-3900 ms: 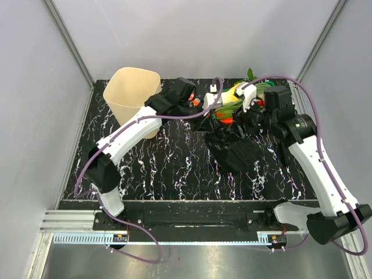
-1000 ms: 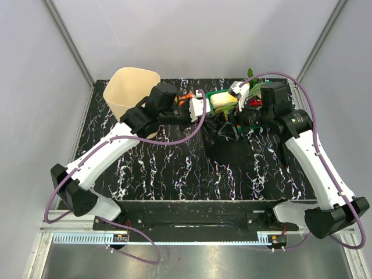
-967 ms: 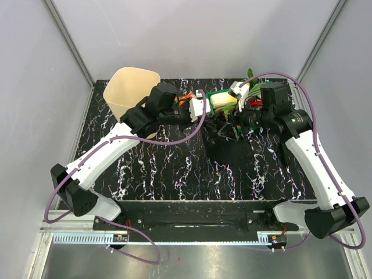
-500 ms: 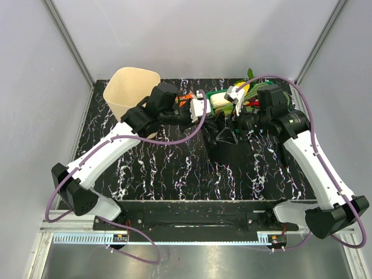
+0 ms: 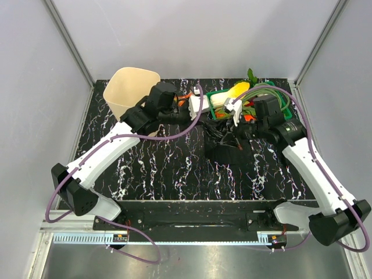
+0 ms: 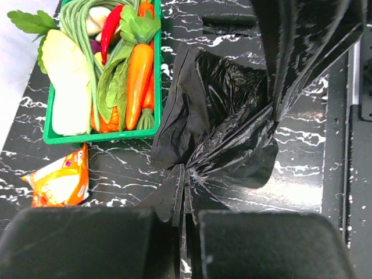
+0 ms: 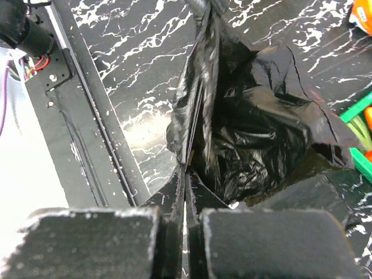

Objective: Put the trash bags into the trash bin
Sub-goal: Unfold the trash bag at the center of the board.

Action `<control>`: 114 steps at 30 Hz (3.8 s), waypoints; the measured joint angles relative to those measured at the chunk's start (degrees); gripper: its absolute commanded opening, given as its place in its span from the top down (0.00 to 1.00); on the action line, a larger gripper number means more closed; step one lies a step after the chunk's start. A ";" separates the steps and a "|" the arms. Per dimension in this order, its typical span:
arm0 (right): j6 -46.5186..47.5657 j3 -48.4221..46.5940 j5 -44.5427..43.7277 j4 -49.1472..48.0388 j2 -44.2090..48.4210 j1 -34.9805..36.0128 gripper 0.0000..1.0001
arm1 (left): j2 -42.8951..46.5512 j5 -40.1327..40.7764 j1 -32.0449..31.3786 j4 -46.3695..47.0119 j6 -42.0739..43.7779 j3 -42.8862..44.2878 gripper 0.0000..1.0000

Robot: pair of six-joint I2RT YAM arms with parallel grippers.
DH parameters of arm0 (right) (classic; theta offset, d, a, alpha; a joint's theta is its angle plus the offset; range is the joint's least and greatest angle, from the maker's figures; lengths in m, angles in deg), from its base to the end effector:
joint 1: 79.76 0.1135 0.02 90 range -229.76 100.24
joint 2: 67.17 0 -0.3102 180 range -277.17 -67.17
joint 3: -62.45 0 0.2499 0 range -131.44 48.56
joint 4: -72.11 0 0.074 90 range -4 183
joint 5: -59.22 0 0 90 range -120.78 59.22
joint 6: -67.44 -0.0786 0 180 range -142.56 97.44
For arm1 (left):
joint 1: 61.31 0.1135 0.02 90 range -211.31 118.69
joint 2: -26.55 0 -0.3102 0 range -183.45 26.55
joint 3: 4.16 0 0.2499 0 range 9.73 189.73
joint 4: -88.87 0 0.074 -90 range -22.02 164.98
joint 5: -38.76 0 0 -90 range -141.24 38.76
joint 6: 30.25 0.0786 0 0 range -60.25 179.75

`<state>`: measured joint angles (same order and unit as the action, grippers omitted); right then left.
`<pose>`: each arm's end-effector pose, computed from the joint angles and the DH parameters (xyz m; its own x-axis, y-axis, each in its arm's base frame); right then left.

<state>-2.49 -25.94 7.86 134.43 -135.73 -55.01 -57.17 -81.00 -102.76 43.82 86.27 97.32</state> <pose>0.1988 0.1457 0.3956 -0.3204 -0.4429 -0.8374 -0.9104 0.3882 0.1431 0.2369 -0.2612 0.4329 0.0967 0.4317 -0.8968 0.9635 0.1854 0.1932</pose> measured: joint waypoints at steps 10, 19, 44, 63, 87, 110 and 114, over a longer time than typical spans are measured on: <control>1.68 2.71 -6.14 0.61 5.81 0.20 1.00 | 1.25 -6.40 3.28 4.98 -11.45 -4.44 1.00; 1.09 4.68 -8.94 -2.36 6.03 0.39 0.87 | 2.43 -8.61 6.36 10.64 -21.92 -6.56 1.00; 0.83 -10.58 -9.20 6.10 1.70 0.37 0.39 | 4.52 -18.84 12.46 13.07 -21.42 -7.28 1.00; 0.90 -11.41 -5.11 3.65 -3.87 0.42 0.34 | 4.52 -22.16 12.46 11.41 -20.35 -7.26 1.00; -1.11 -11.41 -4.26 1.01 -6.95 3.13 1.00 | 4.52 -22.73 12.37 11.04 -19.58 -7.06 0.81; -13.92 -24.24 -23.06 -0.68 -16.46 3.34 1.00 | 4.42 -7.06 -0.85 -0.33 1.22 5.03 0.01; -15.61 -25.57 -23.02 -0.39 -17.77 3.34 1.00 | 1.20 1.49 -4.63 -0.94 6.71 5.60 0.04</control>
<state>-18.09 -51.51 -15.16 134.03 -153.50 -51.66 -55.97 -79.51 -107.39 42.88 92.98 102.92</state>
